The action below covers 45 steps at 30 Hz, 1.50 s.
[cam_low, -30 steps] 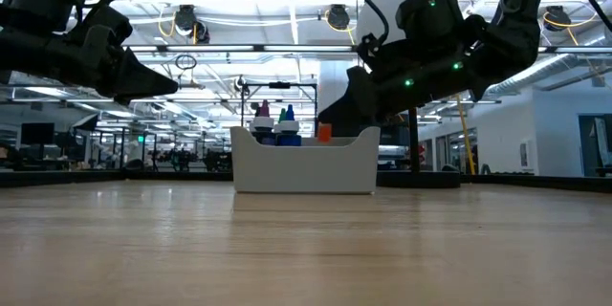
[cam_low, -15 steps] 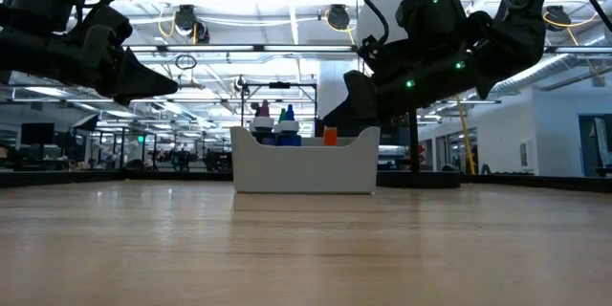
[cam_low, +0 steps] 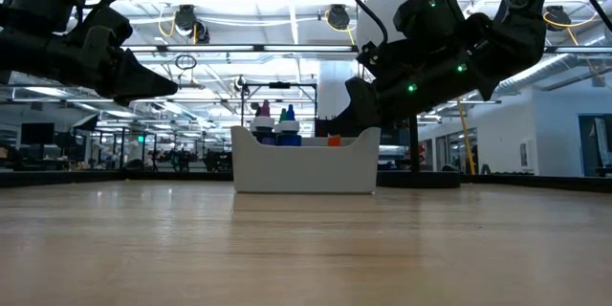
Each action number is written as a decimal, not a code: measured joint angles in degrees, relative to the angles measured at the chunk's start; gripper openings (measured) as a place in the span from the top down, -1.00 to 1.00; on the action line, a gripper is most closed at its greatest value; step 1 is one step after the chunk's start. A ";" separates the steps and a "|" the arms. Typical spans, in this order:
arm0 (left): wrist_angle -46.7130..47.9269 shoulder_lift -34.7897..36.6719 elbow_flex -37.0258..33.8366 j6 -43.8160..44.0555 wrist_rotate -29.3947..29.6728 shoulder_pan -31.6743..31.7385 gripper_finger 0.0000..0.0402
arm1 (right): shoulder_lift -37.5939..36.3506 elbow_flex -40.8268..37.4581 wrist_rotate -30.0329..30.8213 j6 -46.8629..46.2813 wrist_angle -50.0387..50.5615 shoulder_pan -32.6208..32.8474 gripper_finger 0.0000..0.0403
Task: Pick & Place food coloring
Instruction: Put the small yellow food coloring bottle into the gray bin, then put the small green food coloring bottle into the gray bin
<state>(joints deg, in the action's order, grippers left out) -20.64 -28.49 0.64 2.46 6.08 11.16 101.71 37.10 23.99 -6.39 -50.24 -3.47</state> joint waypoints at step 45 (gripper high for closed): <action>-0.13 0.02 0.00 0.70 -0.08 0.00 0.77 | -0.04 0.00 -0.24 0.00 0.42 -0.01 0.48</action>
<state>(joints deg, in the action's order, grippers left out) -20.78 -28.47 0.64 3.16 6.00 11.16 101.67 37.10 23.75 -6.39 -49.81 -3.49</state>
